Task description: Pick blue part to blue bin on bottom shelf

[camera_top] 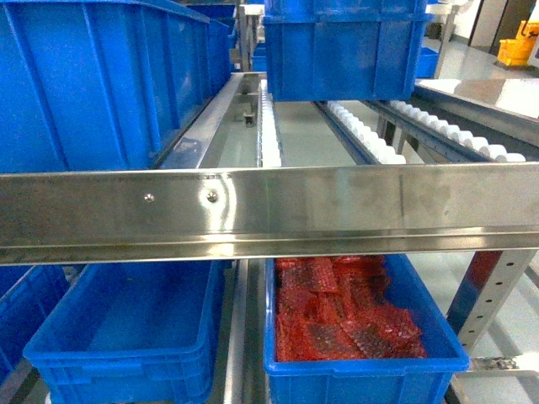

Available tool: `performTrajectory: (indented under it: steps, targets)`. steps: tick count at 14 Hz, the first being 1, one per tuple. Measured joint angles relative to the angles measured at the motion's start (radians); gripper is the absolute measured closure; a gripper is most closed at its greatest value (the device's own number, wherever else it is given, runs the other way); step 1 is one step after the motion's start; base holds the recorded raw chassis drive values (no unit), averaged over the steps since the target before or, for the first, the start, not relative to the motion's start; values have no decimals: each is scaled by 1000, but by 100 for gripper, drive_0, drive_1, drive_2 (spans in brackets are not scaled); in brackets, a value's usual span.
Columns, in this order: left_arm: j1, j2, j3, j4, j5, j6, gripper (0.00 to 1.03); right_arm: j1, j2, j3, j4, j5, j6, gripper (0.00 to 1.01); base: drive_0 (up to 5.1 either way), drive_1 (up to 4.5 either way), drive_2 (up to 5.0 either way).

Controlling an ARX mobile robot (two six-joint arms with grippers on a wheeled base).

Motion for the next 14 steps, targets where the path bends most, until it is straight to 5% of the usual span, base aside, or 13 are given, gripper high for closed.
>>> performTrajectory:
  steps: [14]
  targets:
    - [0, 1, 0, 0, 0, 0, 60, 0, 0, 0, 0, 2, 0, 3, 0, 0, 0]
